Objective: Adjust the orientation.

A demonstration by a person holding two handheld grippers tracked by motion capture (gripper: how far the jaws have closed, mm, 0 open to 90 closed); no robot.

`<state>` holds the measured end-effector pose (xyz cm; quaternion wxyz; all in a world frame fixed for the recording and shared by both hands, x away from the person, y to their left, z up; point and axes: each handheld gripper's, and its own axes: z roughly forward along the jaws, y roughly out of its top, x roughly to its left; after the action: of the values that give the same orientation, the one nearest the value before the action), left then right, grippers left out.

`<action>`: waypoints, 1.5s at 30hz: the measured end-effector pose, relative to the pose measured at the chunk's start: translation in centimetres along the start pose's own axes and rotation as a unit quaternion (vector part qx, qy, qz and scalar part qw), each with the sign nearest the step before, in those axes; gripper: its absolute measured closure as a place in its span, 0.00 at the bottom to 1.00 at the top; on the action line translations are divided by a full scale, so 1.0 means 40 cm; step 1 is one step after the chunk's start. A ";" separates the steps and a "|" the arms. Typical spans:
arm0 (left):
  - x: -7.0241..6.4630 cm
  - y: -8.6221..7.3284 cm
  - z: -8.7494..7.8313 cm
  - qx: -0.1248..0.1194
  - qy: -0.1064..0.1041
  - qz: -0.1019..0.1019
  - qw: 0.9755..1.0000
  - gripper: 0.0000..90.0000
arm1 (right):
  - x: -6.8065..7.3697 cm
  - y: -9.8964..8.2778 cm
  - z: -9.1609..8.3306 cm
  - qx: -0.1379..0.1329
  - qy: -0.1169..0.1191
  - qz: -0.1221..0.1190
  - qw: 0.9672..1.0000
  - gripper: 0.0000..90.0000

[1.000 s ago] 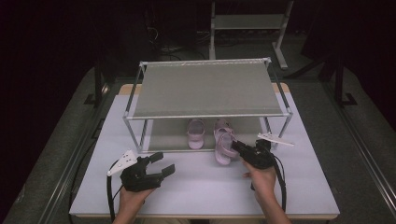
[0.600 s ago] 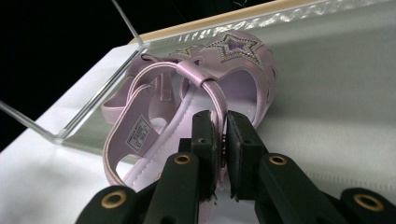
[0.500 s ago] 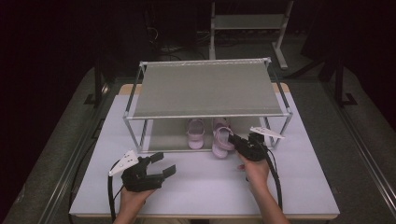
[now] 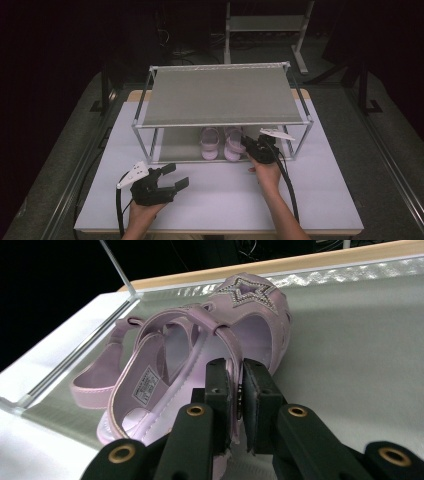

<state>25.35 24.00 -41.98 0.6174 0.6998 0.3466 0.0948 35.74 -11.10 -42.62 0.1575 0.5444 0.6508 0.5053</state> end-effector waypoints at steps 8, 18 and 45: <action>-0.002 -0.001 0.002 0.000 -0.003 0.000 1.000 0.23 | 0.005 0.011 0.035 0.002 -0.008 -0.015 1.000 0.91; -0.003 -0.001 0.001 -0.001 -0.003 -0.001 1.000 0.23 | 0.004 0.007 0.060 0.013 -0.013 -0.015 1.000 0.91; -0.005 -0.001 0.001 0.000 -0.007 0.003 1.000 0.24 | 0.017 -0.006 0.079 0.019 -0.028 0.004 0.999 0.84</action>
<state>25.21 23.85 -41.96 0.6195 0.7015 0.3403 0.0915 37.76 -8.95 -43.97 0.1633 0.5639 0.6531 0.4784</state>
